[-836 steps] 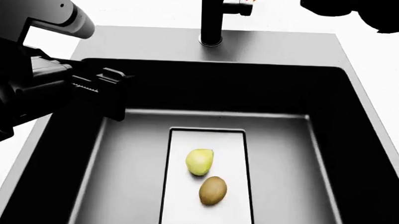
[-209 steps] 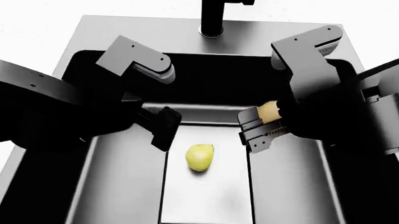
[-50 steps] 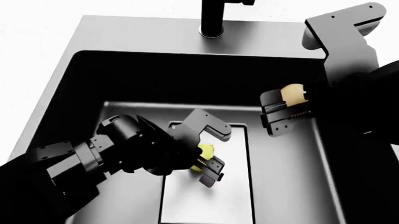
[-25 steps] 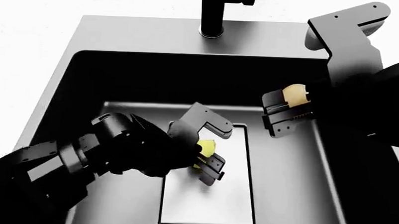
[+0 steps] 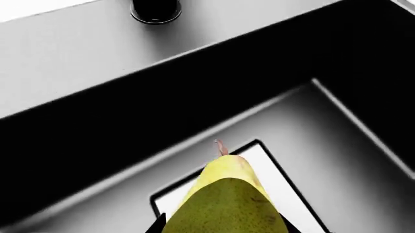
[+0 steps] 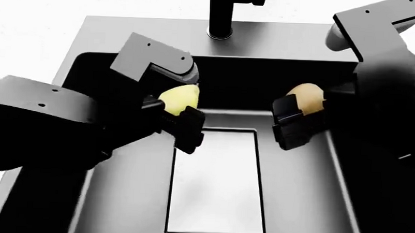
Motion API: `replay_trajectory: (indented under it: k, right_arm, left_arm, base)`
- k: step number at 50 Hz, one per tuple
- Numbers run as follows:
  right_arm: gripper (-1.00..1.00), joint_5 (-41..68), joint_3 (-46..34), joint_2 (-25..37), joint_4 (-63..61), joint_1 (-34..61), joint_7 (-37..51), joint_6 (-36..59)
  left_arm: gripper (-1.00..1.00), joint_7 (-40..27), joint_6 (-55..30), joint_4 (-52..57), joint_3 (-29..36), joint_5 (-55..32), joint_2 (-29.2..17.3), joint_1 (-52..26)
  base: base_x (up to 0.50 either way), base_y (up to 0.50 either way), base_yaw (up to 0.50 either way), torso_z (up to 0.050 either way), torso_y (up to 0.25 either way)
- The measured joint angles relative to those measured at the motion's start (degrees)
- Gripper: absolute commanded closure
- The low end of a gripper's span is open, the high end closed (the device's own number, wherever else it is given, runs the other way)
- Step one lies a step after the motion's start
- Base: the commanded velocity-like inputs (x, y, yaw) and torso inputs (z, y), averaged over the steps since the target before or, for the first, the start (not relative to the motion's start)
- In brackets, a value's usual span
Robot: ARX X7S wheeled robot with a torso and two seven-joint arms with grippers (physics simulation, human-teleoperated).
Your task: Pick up the fruits and vegetables and place them in the sink. Turn on the sink faucet to wash them. Then turn the sink off and put them in the tray.
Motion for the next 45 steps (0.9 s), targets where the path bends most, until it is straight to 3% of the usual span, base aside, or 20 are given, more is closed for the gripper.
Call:
replay_trajectory:
  k: [5, 19, 45]
  right_arm:
    - [1.00, 0.6, 0.8, 1.4, -2.6, 0.0, 0.6, -1.1]
    - [1.00, 1.3, 3.6, 6.2, -7.6, 0.1, 0.2, -3.1]
    - [1.00, 1.0, 6.5, 13.6, -13.7, -1.2, -1.3, -5.2]
  left_arm:
    - [1.00, -1.5, 0.7, 3.7, -2.6, -3.1, -4.1, -0.9]
    - [1.00, -2.7, 2.5, 10.4, -8.0, -8.8, -13.5, -1.5]
    - [1.00, -1.5, 5.4, 16.7, -12.6, -13.5, -22.4, 0.4]
  base:
    - [0.00, 0.00, 0.00, 0.000, 0.000]
    - [0.00, 0.00, 0.00, 0.000, 0.246]
    - [0.00, 0.00, 0.00, 0.000, 0.250]
